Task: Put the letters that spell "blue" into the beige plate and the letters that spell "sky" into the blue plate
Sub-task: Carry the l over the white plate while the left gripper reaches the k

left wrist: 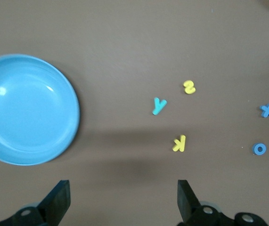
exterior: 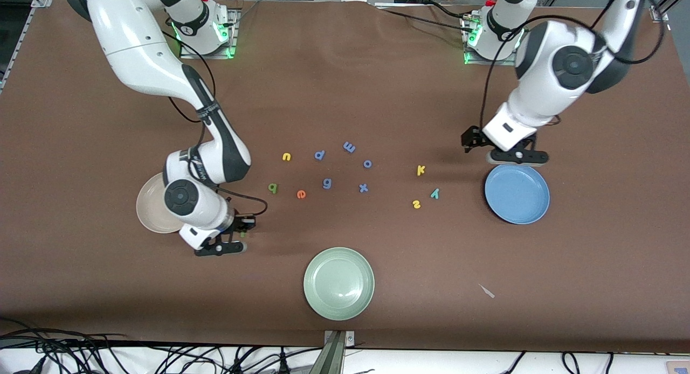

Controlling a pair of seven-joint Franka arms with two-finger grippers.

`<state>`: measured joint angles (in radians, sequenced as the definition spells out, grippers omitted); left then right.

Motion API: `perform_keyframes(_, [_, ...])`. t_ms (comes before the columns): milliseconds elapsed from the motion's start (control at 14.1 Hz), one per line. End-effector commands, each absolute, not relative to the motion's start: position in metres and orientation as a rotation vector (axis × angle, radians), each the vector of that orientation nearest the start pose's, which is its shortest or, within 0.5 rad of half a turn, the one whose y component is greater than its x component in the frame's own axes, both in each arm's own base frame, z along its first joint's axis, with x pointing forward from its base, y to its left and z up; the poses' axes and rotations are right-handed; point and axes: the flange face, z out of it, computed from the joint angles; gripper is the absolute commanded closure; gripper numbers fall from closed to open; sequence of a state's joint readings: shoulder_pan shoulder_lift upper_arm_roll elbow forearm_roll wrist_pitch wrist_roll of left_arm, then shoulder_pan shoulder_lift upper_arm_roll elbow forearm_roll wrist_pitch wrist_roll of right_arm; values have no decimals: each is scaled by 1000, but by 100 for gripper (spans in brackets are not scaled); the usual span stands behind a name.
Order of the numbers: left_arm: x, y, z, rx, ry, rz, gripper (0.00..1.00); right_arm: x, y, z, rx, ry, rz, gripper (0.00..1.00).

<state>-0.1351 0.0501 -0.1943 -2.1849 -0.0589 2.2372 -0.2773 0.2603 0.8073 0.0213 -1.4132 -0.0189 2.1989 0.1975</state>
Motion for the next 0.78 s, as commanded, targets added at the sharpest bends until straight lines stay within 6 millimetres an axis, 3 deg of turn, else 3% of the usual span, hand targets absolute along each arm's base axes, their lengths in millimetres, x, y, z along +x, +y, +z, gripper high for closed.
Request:
perform_keyframes(0, [508,-204,333,-3214,40,65,0,696,154,237,-3214,-150,183,100])
perform_keyframes(213, [508,-212,326,-3204,96,90,0,687,118,251,-3238,-202,384,100])
perform_keyframes(356, [503,-222,319,-3195,116,121,0,685,94,246,-3251,-214,464,100])
perform_keyframes(427, [499,-231,300,-3185,135,175,0,684,88,242,-3252,-205,487,100])
perform_keyframes(569, [506,-232,292,-3189,152,174,0,680,67,231,-3250,-158,557,100])
perform_keyframes(711, [517,-252,273,-3200,175,205,0,675,45,222,-3239,-109,618,97])
